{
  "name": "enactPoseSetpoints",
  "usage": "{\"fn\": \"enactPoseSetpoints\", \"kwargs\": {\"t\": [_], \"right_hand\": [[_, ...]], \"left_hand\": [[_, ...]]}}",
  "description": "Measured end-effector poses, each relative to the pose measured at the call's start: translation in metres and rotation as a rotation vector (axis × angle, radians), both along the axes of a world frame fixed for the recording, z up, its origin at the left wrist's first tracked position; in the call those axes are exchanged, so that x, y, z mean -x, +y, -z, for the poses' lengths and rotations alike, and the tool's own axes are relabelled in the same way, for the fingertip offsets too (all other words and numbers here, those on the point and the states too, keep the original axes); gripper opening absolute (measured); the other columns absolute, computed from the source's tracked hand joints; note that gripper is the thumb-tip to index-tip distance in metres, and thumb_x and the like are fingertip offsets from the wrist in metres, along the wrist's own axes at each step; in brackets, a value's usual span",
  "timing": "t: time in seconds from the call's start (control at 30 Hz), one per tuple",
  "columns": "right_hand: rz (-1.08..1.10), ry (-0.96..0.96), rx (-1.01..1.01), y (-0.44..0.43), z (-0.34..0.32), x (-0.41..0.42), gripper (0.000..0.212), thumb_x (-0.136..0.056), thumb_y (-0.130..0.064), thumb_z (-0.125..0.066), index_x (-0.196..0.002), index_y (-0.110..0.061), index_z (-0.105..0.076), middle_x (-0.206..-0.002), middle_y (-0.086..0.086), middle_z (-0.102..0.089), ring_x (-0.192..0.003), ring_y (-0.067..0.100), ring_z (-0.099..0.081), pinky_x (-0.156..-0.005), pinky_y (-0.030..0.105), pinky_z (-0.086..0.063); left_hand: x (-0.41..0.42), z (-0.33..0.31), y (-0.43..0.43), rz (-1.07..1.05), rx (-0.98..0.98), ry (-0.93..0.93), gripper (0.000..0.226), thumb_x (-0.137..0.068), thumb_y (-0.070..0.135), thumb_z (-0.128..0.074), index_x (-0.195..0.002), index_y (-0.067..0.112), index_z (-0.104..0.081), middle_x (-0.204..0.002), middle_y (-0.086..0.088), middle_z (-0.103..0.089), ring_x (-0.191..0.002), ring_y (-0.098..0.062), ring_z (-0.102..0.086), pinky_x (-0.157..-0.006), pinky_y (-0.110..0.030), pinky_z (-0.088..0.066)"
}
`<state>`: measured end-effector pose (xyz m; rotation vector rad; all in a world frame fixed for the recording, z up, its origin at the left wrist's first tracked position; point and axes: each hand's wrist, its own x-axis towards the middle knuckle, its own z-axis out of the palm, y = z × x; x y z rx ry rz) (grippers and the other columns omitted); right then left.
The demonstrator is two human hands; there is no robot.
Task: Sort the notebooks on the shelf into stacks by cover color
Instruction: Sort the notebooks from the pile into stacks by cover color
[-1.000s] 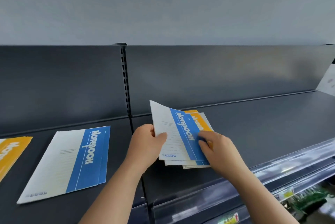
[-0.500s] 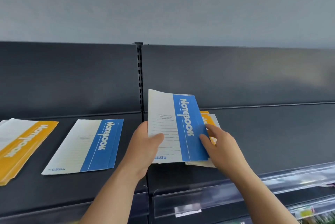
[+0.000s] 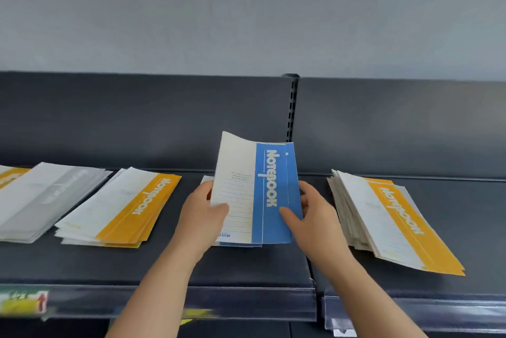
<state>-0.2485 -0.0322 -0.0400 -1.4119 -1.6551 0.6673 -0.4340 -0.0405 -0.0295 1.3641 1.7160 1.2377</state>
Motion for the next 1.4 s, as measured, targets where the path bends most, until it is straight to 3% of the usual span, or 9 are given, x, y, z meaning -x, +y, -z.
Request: {"fn": "enactPoseSetpoints", "kwargs": {"t": [0.23,0.4,0.57,0.73,0.83,0.97,1.2,1.3,1.4], "right_hand": [[0.018,-0.164,0.1,0.02,0.03,0.047,0.032,-0.083,-0.036,-0.066,-0.11,-0.03,-0.05,-0.1,-0.012,-0.061,-0.09,0.007,-0.061,-0.072,0.028,-0.056],[0.043,-0.419,0.144,0.022,0.04,0.06,0.034,-0.085,-0.046,-0.06,-0.109,-0.023,-0.052,-0.089,-0.009,-0.048,-0.082,0.01,-0.052,-0.079,0.026,-0.045],[0.05,-0.473,0.171,0.022,0.042,0.062,0.05,-0.087,-0.05,-0.056,-0.127,-0.021,-0.051,-0.107,-0.005,-0.046,-0.093,0.015,-0.053,-0.091,0.029,-0.044],[0.06,-0.414,0.089,0.008,0.025,0.05,0.03,-0.091,-0.039,-0.055,-0.115,-0.022,-0.057,-0.117,-0.002,-0.05,-0.086,0.013,-0.056,-0.075,0.023,-0.044],[0.13,-0.426,-0.08,-0.004,0.004,0.026,0.04,-0.094,-0.033,-0.051,-0.131,-0.019,-0.053,-0.132,-0.007,-0.051,-0.105,0.011,-0.057,-0.09,0.022,-0.042],[0.237,-0.422,-0.189,-0.018,-0.019,-0.023,0.036,-0.094,-0.028,-0.053,-0.128,-0.018,-0.057,-0.132,-0.005,-0.055,-0.118,0.014,-0.053,-0.093,0.021,-0.037],[0.402,-0.496,0.075,-0.019,-0.014,-0.132,0.033,-0.095,-0.027,-0.05,-0.126,-0.02,-0.057,-0.13,-0.003,-0.057,-0.108,0.023,-0.057,-0.09,0.031,-0.043],[0.394,-0.567,0.195,-0.018,-0.001,-0.164,0.015,-0.094,-0.028,-0.046,-0.083,-0.024,-0.056,-0.092,-0.001,-0.059,-0.084,0.026,-0.055,-0.067,0.03,-0.042],[0.299,-0.619,0.157,-0.017,0.01,-0.176,0.022,-0.093,-0.026,-0.042,-0.072,-0.02,-0.045,-0.077,-0.005,-0.051,-0.076,0.023,-0.051,-0.056,0.028,-0.033]], "left_hand": [[0.046,0.021,0.017,-0.06,-0.023,0.239,0.025,-0.094,0.01,-0.053,-0.114,0.025,-0.055,-0.118,0.005,-0.061,-0.093,-0.008,-0.053,-0.054,-0.016,-0.046],[0.059,0.044,0.027,-0.083,0.022,0.437,0.023,-0.093,0.008,-0.054,-0.114,0.019,-0.054,-0.12,-0.002,-0.058,-0.099,-0.011,-0.053,-0.07,-0.024,-0.056],[0.065,0.056,0.029,-0.049,0.071,0.492,0.032,-0.094,0.012,-0.055,-0.125,0.017,-0.05,-0.126,-0.005,-0.054,-0.114,-0.019,-0.053,-0.083,-0.029,-0.056],[0.052,0.04,0.02,-0.073,0.028,0.625,0.04,-0.094,0.018,-0.056,-0.133,0.016,-0.044,-0.136,-0.005,-0.047,-0.122,-0.02,-0.048,-0.089,-0.027,-0.05],[0.026,0.021,0.011,-0.026,-0.036,0.556,0.045,-0.098,0.026,-0.049,-0.14,0.017,-0.038,-0.145,-0.001,-0.04,-0.131,-0.016,-0.038,-0.096,-0.029,-0.045],[-0.018,0.004,0.005,0.093,-0.193,0.401,0.037,-0.097,0.024,-0.048,-0.134,0.019,-0.05,-0.134,0.007,-0.052,-0.122,-0.01,-0.047,-0.096,-0.021,-0.036],[-0.112,0.001,0.002,0.306,-0.121,0.215,0.029,-0.096,0.026,-0.05,-0.123,0.023,-0.06,-0.103,0.016,-0.062,-0.083,0.011,-0.053,-0.064,0.001,-0.039],[-0.148,0.004,0.005,0.366,-0.023,0.143,0.025,-0.095,0.027,-0.051,-0.118,0.025,-0.061,-0.095,0.013,-0.06,-0.083,0.001,-0.056,-0.069,-0.007,-0.045],[-0.176,0.005,0.009,0.365,0.026,0.075,0.013,-0.09,0.024,-0.054,-0.082,0.015,-0.058,-0.08,-0.01,-0.068,-0.071,-0.02,-0.062,-0.079,-0.043,-0.055]]}}
